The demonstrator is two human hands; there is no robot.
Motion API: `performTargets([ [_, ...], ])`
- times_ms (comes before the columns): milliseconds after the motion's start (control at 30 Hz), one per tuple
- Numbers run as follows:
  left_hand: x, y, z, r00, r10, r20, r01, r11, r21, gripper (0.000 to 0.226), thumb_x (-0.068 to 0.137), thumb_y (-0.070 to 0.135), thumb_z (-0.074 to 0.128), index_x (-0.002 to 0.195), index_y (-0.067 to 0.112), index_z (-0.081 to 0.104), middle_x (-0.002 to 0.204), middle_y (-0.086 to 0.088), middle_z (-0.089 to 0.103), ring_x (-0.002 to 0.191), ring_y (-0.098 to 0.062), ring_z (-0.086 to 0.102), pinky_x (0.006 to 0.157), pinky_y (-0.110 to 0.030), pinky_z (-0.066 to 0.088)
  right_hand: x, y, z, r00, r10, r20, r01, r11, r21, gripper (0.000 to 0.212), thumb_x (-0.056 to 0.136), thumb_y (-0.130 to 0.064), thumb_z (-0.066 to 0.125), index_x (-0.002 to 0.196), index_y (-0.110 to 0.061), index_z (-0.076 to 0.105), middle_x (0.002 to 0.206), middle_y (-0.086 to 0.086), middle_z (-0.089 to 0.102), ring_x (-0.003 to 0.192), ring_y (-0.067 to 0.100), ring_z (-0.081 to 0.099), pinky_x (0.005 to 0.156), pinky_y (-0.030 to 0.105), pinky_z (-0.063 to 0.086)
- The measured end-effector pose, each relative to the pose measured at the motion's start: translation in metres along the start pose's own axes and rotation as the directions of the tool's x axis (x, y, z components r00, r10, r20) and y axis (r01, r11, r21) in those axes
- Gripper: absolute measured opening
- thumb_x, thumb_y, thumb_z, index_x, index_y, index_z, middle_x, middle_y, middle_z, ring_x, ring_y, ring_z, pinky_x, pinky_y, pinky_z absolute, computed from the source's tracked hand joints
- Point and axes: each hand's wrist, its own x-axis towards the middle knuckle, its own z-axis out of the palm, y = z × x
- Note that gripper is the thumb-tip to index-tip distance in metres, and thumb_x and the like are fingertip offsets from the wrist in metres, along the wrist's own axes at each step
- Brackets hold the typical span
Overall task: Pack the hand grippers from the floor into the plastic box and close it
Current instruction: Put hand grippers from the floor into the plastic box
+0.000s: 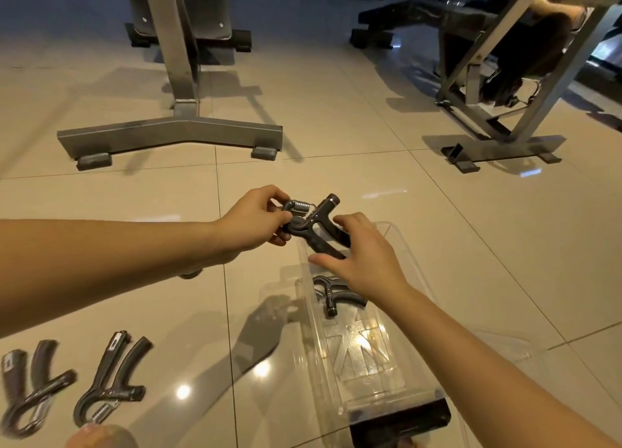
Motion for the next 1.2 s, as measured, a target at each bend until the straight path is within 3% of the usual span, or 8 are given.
performTargets([
  [167, -0.002, -0.008, 0.014, 0.992, -0.111, 0.061, 0.118, 0.986, -0.12, 0.019, 0.097, 0.004, 0.061, 0.115, 0.004, 0.055, 0.09, -0.018, 0.068, 0.07, -0.026, 0.072, 0.075, -0.048, 0.063, 0.002, 0.019, 0.005, 0.991, -0.13, 0.013, 0.13, 0.964, -0.232, 0.05, 0.08, -0.048, 0.072, 0.123, -0.025, 0.061, 0.106, -0.007, 0.061, 0.1, 0.019, 0.055, 0.088, 0.037, 0.044],
  [233, 0.001, -0.015, 0.018, 0.99, -0.041, 0.134, 0.021, 0.989, 0.147, 0.032, 0.093, 0.022, 0.071, 0.12, 0.013, 0.057, 0.092, -0.009, 0.071, 0.076, -0.021, 0.074, 0.078, -0.048, 0.061, 0.003, 0.032, 0.002, 0.992, -0.1, 0.079, 0.112, 0.978, -0.177, 0.048, 0.079, -0.043, 0.074, 0.122, -0.025, 0.062, 0.109, -0.007, 0.064, 0.102, 0.019, 0.056, 0.086, 0.038, 0.048],
  [367, 0.012, -0.04, 0.03, 0.959, 0.006, 0.284, -0.23, 0.606, 0.761, 0.093, 0.073, 0.064, 0.077, 0.145, 0.016, 0.044, 0.138, -0.006, 0.055, 0.123, -0.022, 0.053, 0.104, -0.04, 0.046, -0.002, 0.072, 0.004, 0.964, 0.058, 0.258, 0.005, 0.972, -0.236, 0.04, 0.074, -0.032, 0.079, 0.111, -0.022, 0.065, 0.103, -0.004, 0.064, 0.093, 0.021, 0.058, 0.076, 0.041, 0.053],
  [500, 0.019, -0.07, 0.048, 0.937, 0.011, 0.35, -0.327, 0.383, 0.864, 0.116, 0.061, 0.081, 0.072, 0.145, 0.009, 0.039, 0.152, -0.012, 0.039, 0.136, -0.029, 0.037, 0.113, -0.042, 0.036, -0.014, 0.105, 0.034, 0.903, 0.167, 0.396, -0.001, 0.922, -0.387, 0.026, 0.074, -0.029, 0.076, 0.096, -0.027, 0.063, 0.094, -0.004, 0.062, 0.085, 0.022, 0.058, 0.068, 0.04, 0.056],
  [600, 0.019, -0.081, 0.045, 0.92, 0.086, 0.384, -0.379, 0.455, 0.806, 0.125, 0.057, 0.085, 0.071, 0.147, 0.007, 0.033, 0.15, -0.011, 0.04, 0.133, -0.027, 0.039, 0.112, -0.04, 0.035, -0.022, 0.12, 0.061, 0.845, 0.246, 0.475, -0.007, 0.893, -0.449, 0.025, 0.073, -0.029, 0.075, 0.092, -0.027, 0.061, 0.093, -0.001, 0.063, 0.084, 0.024, 0.061, 0.067, 0.035, 0.054],
  [767, 0.016, -0.092, 0.042, 0.916, 0.089, 0.391, -0.377, 0.52, 0.766, 0.143, 0.054, 0.097, 0.055, 0.16, 0.013, 0.007, 0.168, -0.008, 0.01, 0.153, -0.025, 0.012, 0.124, -0.051, 0.014, -0.035, 0.142, 0.092, 0.767, 0.307, 0.564, 0.015, 0.87, -0.494, 0.022, 0.075, -0.024, 0.073, 0.093, -0.023, 0.06, 0.093, 0.003, 0.062, 0.087, 0.025, 0.06, 0.066, 0.032, 0.047],
  [1000, 0.022, -0.104, 0.046, 0.92, 0.088, 0.383, -0.361, 0.572, 0.737, 0.147, 0.051, 0.101, 0.048, 0.16, 0.014, 0.002, 0.169, -0.005, 0.0, 0.155, -0.02, 0.002, 0.125, -0.049, 0.006, -0.035, 0.155, 0.108, 0.776, 0.208, 0.595, 0.086, 0.9, -0.427, 0.03, 0.074, -0.02, 0.075, 0.101, -0.019, 0.062, 0.103, 0.001, 0.059, 0.098, 0.026, 0.059, 0.068, 0.032, 0.043],
  [1200, 0.028, -0.11, 0.049, 0.918, 0.115, 0.379, -0.369, 0.598, 0.712, 0.149, 0.048, 0.103, 0.046, 0.161, 0.016, 0.002, 0.169, -0.004, 0.0, 0.155, -0.019, 0.003, 0.125, -0.047, 0.006, -0.042, 0.168, 0.115, 0.798, 0.154, 0.583, 0.112, 0.912, -0.395, 0.055, 0.071, -0.029, 0.082, 0.12, -0.021, 0.059, 0.114, -0.001, 0.056, 0.111, 0.022, 0.05, 0.088, 0.036, 0.045],
])
